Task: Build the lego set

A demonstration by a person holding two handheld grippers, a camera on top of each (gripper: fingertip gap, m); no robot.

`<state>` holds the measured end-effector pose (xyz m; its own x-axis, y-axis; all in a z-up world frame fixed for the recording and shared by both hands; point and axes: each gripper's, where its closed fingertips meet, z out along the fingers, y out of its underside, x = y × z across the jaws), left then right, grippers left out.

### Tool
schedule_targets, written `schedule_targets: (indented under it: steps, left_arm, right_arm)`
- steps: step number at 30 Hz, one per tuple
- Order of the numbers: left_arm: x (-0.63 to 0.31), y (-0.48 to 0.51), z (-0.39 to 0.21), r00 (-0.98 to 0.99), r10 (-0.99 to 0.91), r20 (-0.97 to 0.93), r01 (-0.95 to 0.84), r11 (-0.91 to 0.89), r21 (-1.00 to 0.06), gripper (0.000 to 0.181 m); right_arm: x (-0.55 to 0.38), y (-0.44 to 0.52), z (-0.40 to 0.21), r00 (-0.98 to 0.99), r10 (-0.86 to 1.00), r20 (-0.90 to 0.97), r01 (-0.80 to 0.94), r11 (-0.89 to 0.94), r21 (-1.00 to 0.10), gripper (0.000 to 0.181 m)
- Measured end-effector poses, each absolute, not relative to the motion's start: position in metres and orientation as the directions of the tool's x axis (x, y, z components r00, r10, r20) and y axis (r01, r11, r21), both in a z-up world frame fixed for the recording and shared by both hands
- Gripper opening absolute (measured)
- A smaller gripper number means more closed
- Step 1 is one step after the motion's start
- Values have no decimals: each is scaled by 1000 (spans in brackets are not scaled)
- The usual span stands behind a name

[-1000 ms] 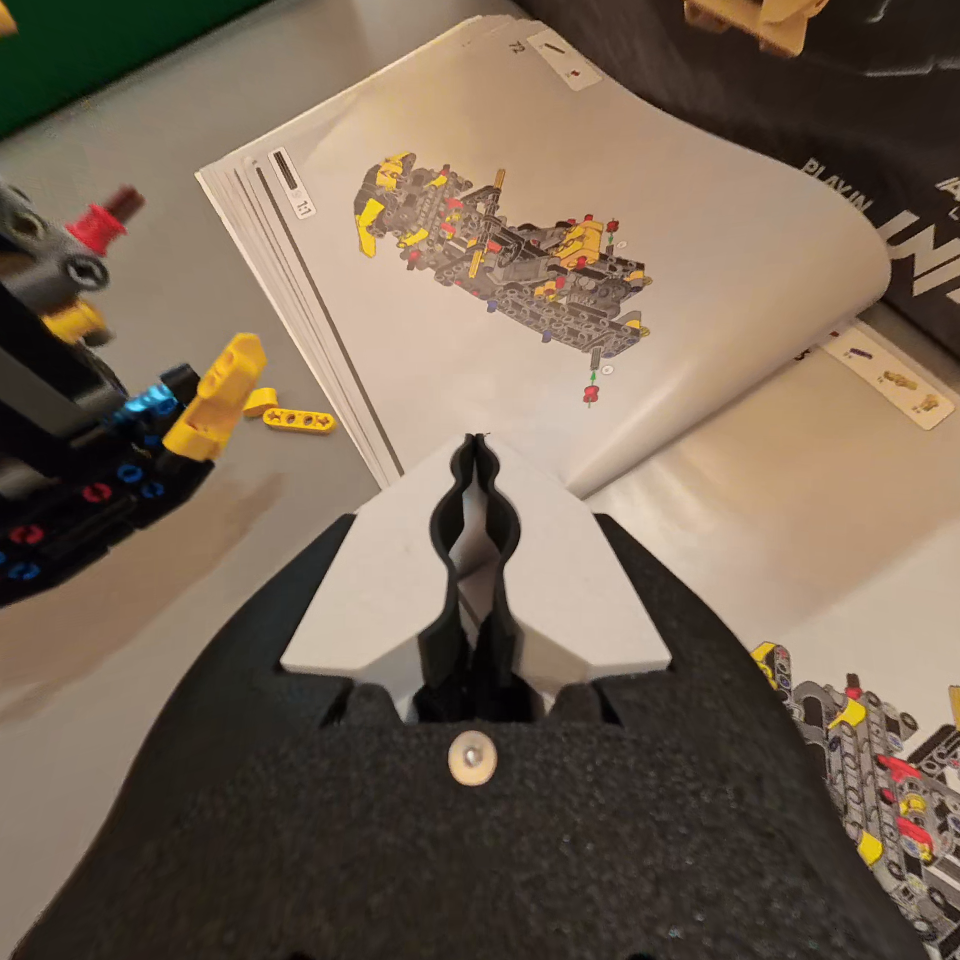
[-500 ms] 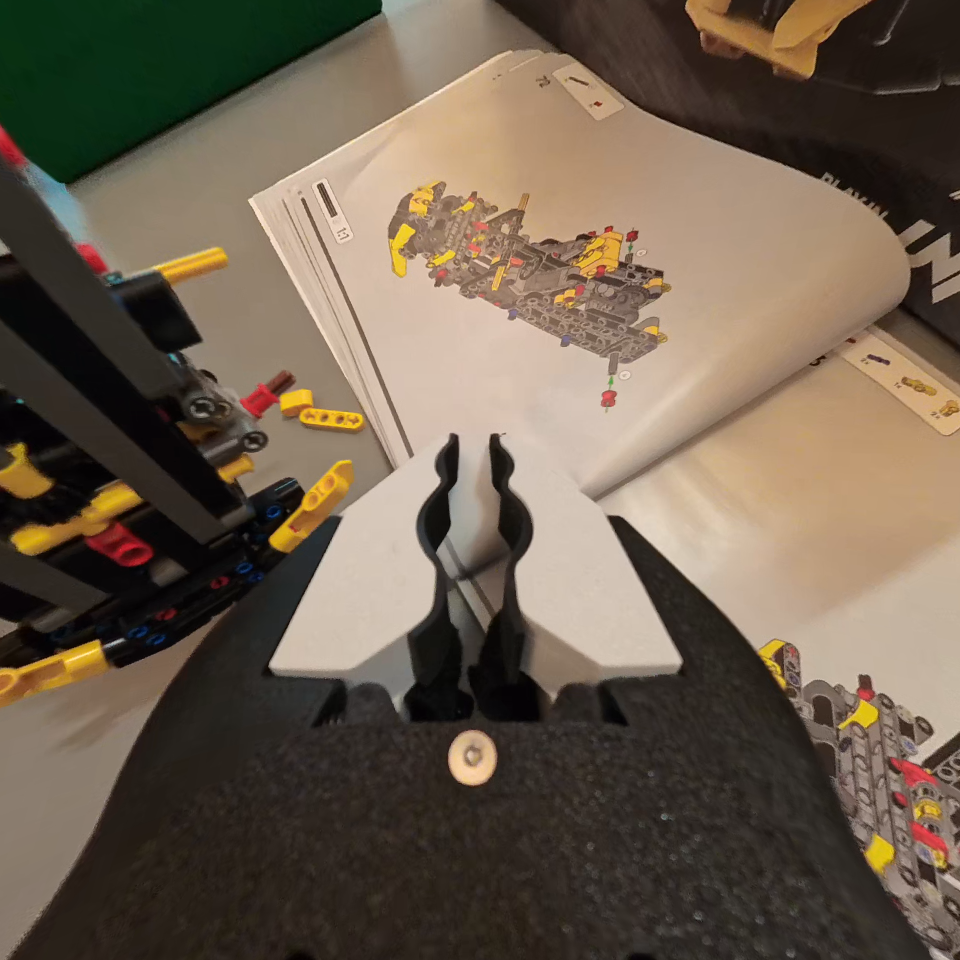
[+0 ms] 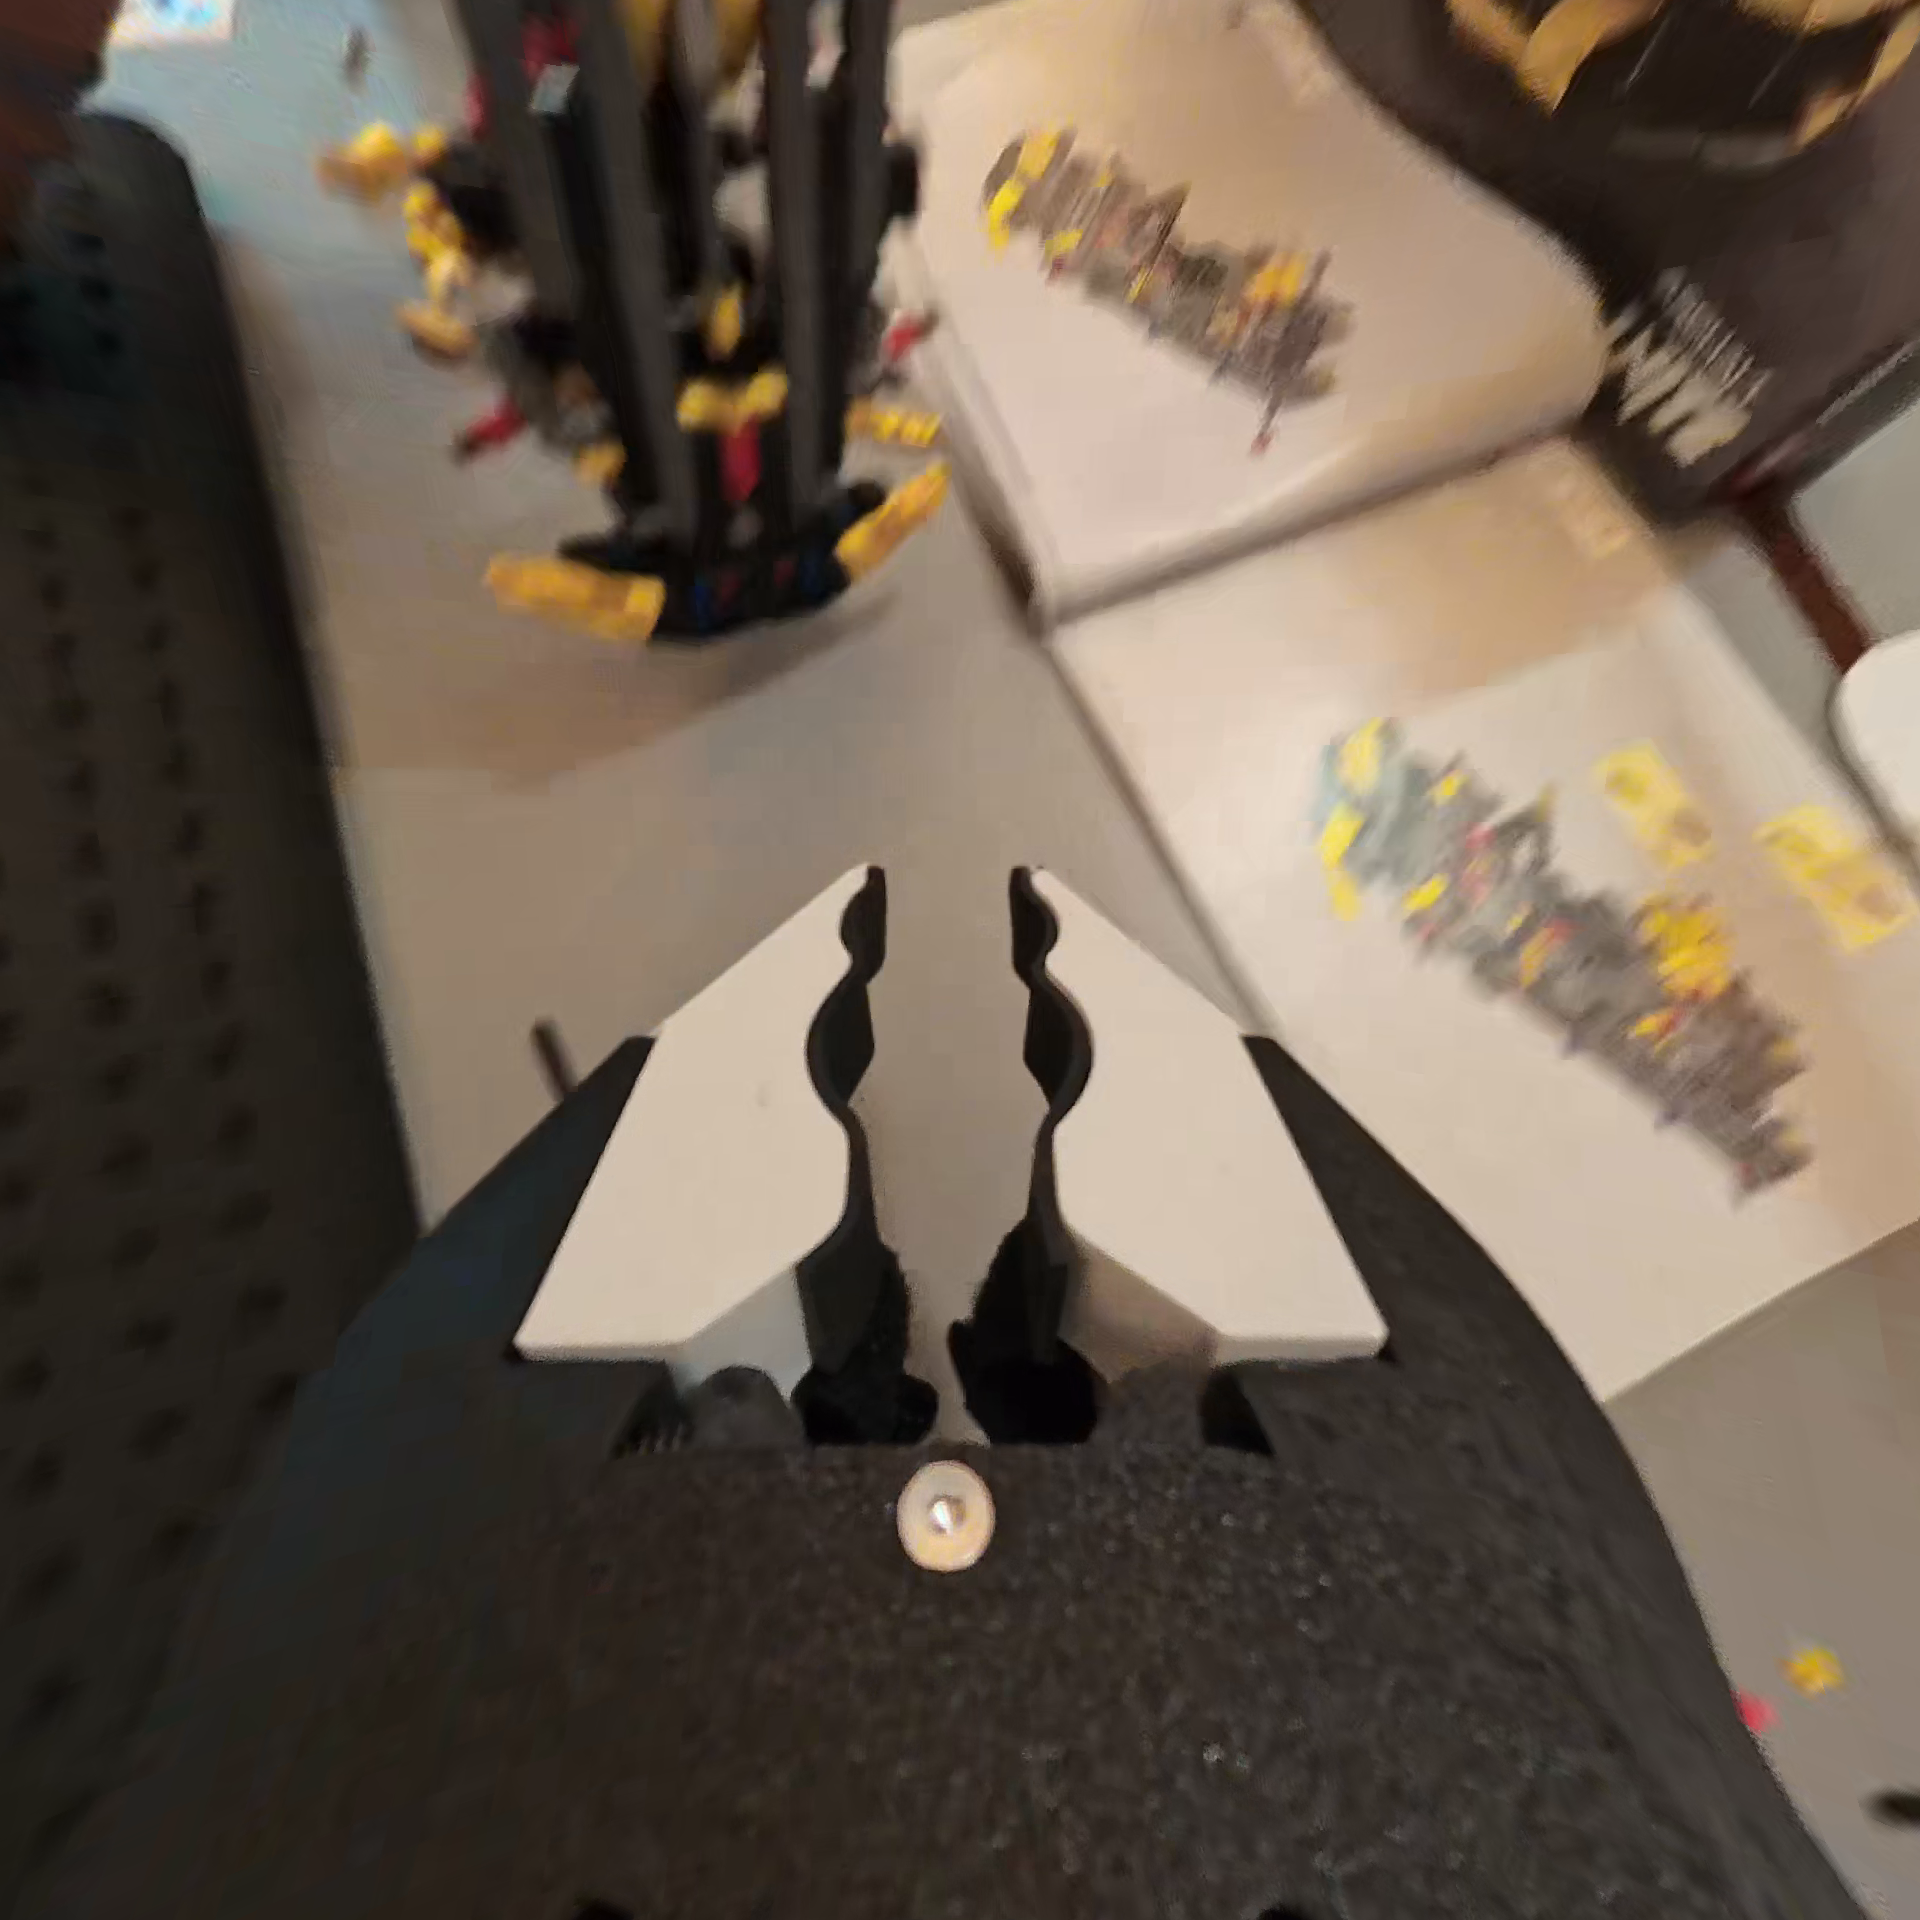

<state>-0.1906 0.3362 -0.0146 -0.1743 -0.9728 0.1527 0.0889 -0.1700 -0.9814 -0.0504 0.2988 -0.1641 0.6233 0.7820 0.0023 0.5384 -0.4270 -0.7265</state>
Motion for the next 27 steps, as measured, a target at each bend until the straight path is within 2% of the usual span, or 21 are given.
schedule_targets:
  steps: [7,15,27]
  left_arm:
    - [-180,339,-25,-149,-975,167,52,-176,-983,7]
    - [-178,345,-29,-137,-972,191,51,-200,-979,7]
    - [-177,334,-26,-169,-972,164,39,-173,-984,7]
  right_arm:
    - [-27,227,-222,763,641,-84,405,-575,-711,19]
    - [-40,231,-241,761,649,-1,494,-581,-647,20]
    - [-38,239,-244,773,634,25,509,-595,-623,14]
